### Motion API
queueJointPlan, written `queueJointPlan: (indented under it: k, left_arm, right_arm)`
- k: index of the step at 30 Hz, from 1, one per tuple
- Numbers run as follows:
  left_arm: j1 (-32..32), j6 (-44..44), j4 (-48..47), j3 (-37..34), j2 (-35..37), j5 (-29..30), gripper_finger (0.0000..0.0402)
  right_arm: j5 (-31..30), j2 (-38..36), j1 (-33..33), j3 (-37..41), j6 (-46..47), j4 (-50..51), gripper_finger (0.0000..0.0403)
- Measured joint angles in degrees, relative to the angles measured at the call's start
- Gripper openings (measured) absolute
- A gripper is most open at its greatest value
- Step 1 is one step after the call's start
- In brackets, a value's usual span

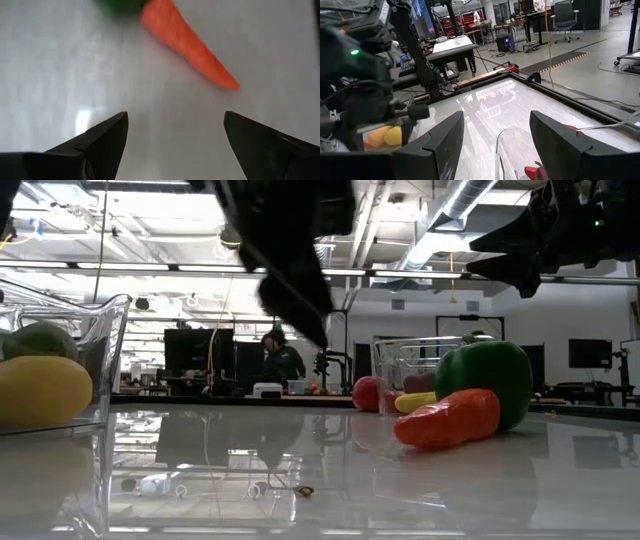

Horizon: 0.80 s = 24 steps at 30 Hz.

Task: Sort produce into baskets
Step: Put the green bell pepper into the top transparent bin

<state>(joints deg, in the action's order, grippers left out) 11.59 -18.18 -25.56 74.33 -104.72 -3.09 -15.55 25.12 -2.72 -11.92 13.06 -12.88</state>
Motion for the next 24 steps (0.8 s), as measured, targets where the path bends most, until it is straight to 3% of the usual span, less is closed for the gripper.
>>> queueJointPlan:
  k: [5, 11, 13, 19, 24]
  left_arm:
    - [0.88, 10.20, -2.23, 9.57, -5.95, 10.52, 0.0316]
    - [-0.32, 17.82, 10.58, 11.67, -7.05, 17.86, 0.0316]
    - [-1.74, 18.98, 14.47, 11.00, -7.05, 16.49, 0.0316]
    - [-6.32, 14.04, 21.85, 10.85, -10.20, 4.38, 0.0316]
    - [-6.97, 12.99, 27.89, 11.34, -13.98, 3.42, 0.0316]
  right_arm:
    - [0.00, 0.00, 0.00, 0.00, 0.00, 0.21, 0.0256]
    - [0.00, 0.00, 0.00, 0.00, -0.04, 0.32, 0.0256]
    - [0.00, 0.00, 0.00, 0.00, -0.04, 0.35, 0.0256]
    - [0.02, -0.58, 0.02, 0.00, -1.11, 0.02, 0.0256]
    - [-0.02, -2.89, 0.13, -0.07, -1.52, 0.66, 0.0256]
